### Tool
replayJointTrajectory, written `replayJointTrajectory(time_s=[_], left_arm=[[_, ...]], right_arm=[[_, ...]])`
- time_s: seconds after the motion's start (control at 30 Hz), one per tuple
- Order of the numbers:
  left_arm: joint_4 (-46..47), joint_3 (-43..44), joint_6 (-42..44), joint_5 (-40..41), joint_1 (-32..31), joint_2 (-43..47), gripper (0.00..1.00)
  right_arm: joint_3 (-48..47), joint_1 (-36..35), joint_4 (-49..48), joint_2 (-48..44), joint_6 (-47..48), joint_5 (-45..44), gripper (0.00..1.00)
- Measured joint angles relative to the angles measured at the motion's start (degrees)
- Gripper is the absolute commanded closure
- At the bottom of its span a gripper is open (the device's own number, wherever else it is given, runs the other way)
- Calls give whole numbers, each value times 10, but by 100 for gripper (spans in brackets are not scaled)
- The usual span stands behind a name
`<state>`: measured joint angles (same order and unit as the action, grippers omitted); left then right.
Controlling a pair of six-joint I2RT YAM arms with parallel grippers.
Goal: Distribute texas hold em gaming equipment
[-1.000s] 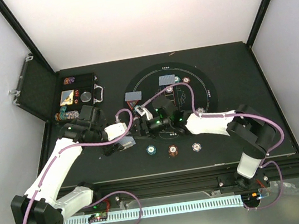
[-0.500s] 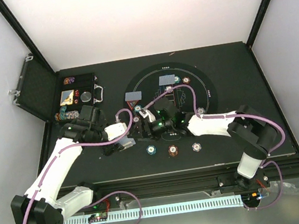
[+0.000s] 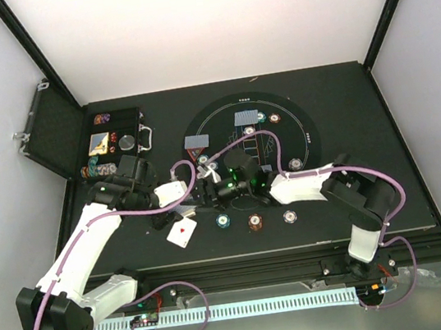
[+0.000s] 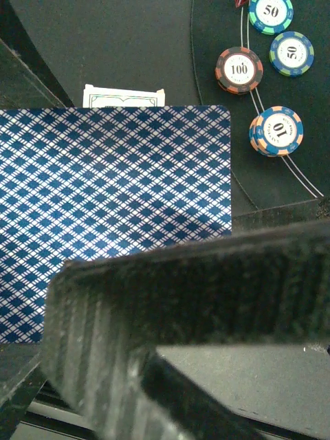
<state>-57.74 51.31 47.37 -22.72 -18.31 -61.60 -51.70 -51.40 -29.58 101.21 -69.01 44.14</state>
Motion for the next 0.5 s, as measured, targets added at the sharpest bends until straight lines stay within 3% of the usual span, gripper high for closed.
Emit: replayJointTrajectory(time_s=[0.5], left_arm=[[0, 0, 0, 0, 0, 0, 98]], right_arm=[[5, 6, 35, -13, 30, 1, 14]])
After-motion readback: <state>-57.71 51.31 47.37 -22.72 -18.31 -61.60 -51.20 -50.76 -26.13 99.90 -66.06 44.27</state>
